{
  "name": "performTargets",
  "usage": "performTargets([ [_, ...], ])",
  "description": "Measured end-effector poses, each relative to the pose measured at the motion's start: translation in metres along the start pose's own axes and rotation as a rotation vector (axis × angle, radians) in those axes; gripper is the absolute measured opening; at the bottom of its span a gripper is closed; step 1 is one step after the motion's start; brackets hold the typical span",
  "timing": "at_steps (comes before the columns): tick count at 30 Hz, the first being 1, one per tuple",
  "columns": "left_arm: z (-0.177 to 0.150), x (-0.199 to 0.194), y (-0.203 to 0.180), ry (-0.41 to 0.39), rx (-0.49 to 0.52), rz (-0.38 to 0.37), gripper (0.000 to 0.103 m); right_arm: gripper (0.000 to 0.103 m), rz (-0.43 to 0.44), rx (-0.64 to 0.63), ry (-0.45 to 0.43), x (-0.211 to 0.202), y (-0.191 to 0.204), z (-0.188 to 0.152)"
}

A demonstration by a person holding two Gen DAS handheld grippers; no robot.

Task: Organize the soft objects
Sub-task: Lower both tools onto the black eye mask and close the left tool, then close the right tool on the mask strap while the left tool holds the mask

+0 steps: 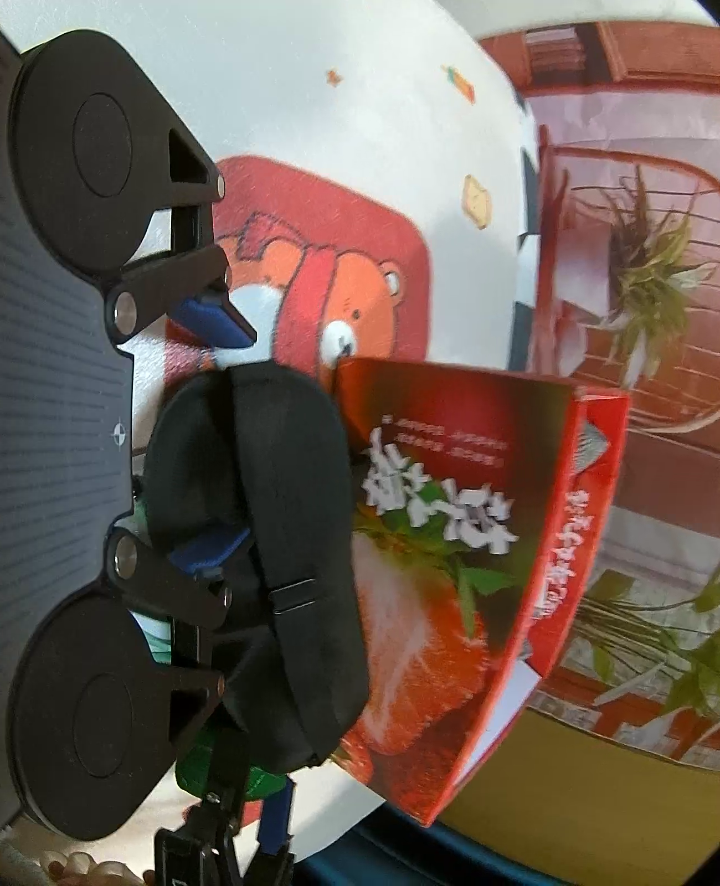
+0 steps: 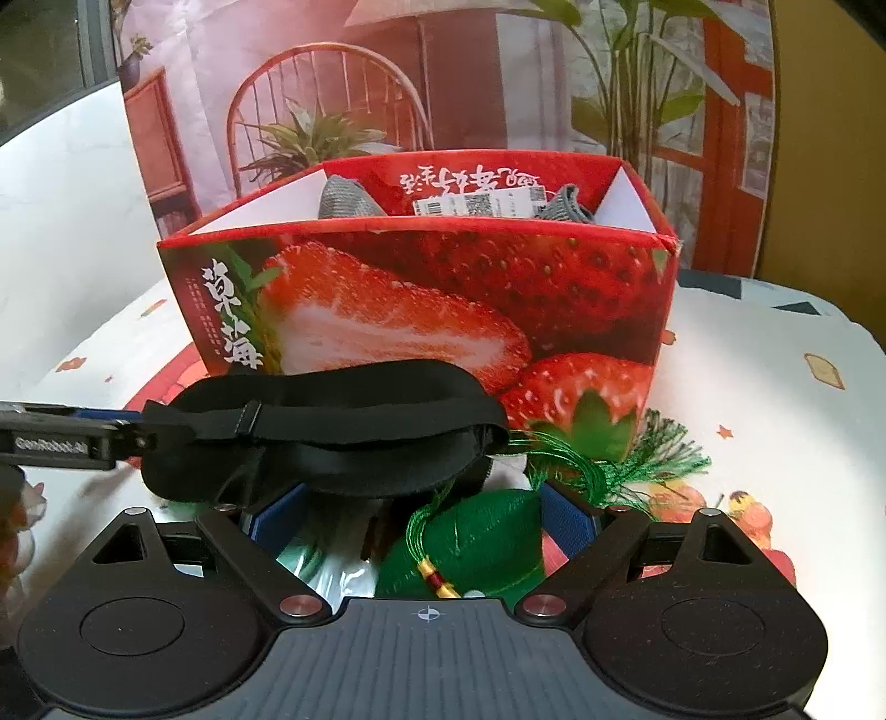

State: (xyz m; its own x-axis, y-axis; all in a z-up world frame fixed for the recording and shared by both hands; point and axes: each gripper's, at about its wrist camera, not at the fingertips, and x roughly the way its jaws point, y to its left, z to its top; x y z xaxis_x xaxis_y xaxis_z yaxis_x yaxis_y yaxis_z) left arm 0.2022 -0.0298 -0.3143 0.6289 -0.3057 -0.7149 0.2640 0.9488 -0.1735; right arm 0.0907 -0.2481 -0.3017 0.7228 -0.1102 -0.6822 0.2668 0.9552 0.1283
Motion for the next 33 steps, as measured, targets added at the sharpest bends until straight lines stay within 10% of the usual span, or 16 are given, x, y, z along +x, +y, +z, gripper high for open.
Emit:
performTargets([
  [33,-0.009,-0.001,0.004,-0.022,-0.005,-0.009,0.07,0.081,0.083,0.067,0.041,0.035,-0.007,0.023],
])
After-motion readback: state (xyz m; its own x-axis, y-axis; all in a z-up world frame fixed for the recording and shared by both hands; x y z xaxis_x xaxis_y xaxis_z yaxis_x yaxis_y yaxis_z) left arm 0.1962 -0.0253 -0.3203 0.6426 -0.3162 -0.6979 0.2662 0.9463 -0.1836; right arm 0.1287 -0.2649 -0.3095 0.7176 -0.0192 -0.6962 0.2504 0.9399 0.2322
